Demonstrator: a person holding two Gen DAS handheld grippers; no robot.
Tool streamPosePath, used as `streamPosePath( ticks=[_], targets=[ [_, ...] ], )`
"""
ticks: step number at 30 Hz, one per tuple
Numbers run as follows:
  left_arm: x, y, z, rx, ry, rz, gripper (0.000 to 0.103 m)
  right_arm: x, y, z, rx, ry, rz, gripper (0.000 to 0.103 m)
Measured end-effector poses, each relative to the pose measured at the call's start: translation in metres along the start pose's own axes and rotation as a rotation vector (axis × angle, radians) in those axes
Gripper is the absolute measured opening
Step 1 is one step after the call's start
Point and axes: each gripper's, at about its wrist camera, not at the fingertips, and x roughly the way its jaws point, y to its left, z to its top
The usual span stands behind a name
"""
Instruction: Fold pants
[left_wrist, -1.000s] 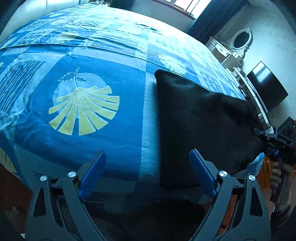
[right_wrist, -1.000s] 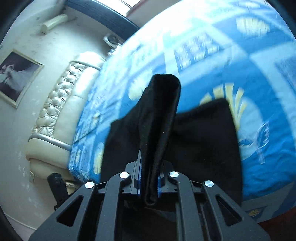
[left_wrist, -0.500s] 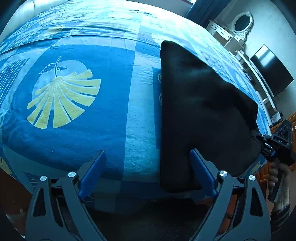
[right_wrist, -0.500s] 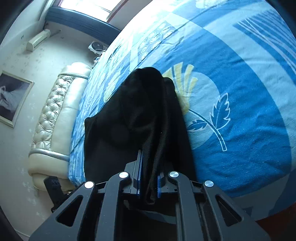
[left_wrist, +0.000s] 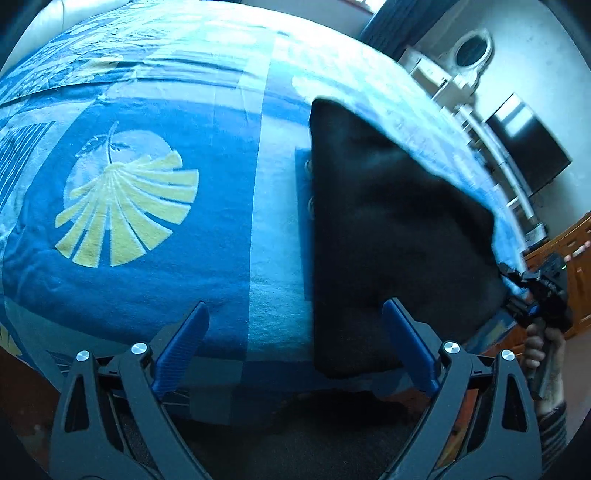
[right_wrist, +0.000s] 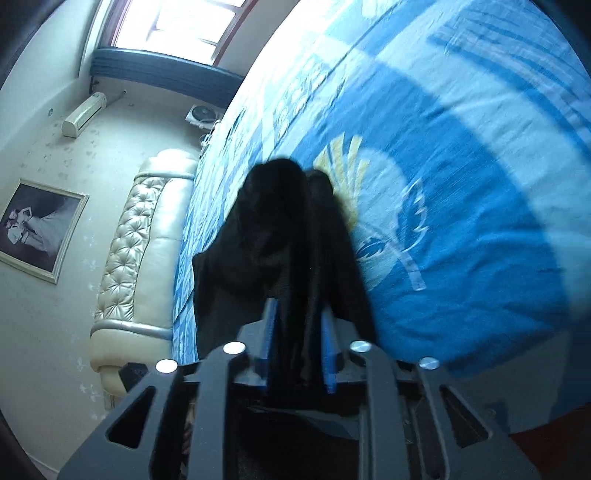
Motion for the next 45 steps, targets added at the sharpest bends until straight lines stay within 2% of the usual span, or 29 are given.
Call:
streamPosePath(
  ticks=[1,2,5,7,14,19,20,21,24,25,27,29,38,45],
  targets=[
    [-0.007,0.004,0.0,-0.004,-0.011,-0.03,0.095,-0.008,0.001,-0.001,-0.001,-0.015,-0.004,0.072],
    [-0.01,0.006,-0.001,-0.005,-0.013,-0.051,0.095,-0.015,0.002,-0.002,-0.006,-0.029,-0.005,0.073],
    [-0.011,0.012,-0.002,-0.007,0.004,-0.121,0.095,-0.018,0.002,-0.008,-0.013,-0.018,-0.004,0.073],
    [-0.004,0.012,-0.003,-0.027,0.023,-0.137,0.095,-0.01,0.001,-0.012,-0.011,0.002,-0.004,0.073],
    [0.028,0.012,-0.007,-0.154,0.104,-0.278,0.095,0.023,-0.008,-0.021,0.016,0.083,0.012,0.073],
    [0.04,0.006,-0.005,-0.178,0.132,-0.337,0.095,0.028,-0.012,-0.026,0.04,0.063,0.061,0.074],
    [0.043,0.004,-0.004,-0.18,0.137,-0.349,0.094,0.028,-0.01,-0.027,0.025,0.063,0.053,0.073],
    [0.045,0.002,-0.003,-0.18,0.143,-0.36,0.085,0.03,-0.007,-0.028,-0.002,0.065,0.034,0.069],
    [0.054,-0.001,-0.003,-0.166,0.166,-0.317,0.057,0.032,-0.004,-0.031,-0.033,0.067,-0.015,0.053],
    [0.055,0.0,-0.002,-0.161,0.165,-0.311,0.053,0.032,-0.003,-0.031,-0.035,0.064,-0.013,0.048],
    [0.051,0.001,0.0,-0.159,0.154,-0.305,0.041,0.033,-0.001,-0.032,-0.04,0.059,-0.016,0.046],
    [0.046,0.001,0.002,-0.153,0.138,-0.294,0.035,0.034,0.001,-0.033,-0.045,0.054,-0.019,0.046],
    [0.023,0.004,0.007,-0.087,0.074,-0.168,0.029,0.051,0.023,-0.035,-0.078,0.078,-0.016,0.046],
    [-0.001,0.036,0.003,-0.138,0.031,-0.114,0.029,0.09,0.05,-0.041,-0.116,0.142,0.003,0.046]
  ],
)
